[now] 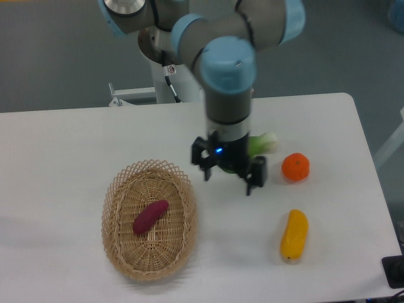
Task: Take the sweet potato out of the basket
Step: 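Move the gripper over the wicker basket above the purple sweet potato, then lower the gripper into the basket and close it on the sweet potato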
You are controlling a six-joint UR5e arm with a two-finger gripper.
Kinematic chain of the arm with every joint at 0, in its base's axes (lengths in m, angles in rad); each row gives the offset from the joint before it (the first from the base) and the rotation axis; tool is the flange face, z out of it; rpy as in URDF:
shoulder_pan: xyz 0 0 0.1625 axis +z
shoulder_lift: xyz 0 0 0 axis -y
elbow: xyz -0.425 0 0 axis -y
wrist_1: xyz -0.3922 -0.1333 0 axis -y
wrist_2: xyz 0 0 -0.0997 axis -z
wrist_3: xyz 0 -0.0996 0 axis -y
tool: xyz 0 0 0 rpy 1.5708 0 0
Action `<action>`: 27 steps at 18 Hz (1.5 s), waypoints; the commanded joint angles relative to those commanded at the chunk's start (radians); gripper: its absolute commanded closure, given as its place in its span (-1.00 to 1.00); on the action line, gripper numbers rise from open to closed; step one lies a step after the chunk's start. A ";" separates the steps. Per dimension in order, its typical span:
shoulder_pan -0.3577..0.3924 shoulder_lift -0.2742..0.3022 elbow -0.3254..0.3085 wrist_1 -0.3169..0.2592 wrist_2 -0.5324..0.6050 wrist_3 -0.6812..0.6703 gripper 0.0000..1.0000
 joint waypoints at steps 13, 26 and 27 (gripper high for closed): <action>-0.134 -0.136 -0.098 0.039 -0.009 -0.057 -1.00; -0.164 -0.216 -0.095 0.094 -0.002 -0.060 -1.00; -0.164 -0.218 -0.097 0.094 -0.002 -0.061 -1.00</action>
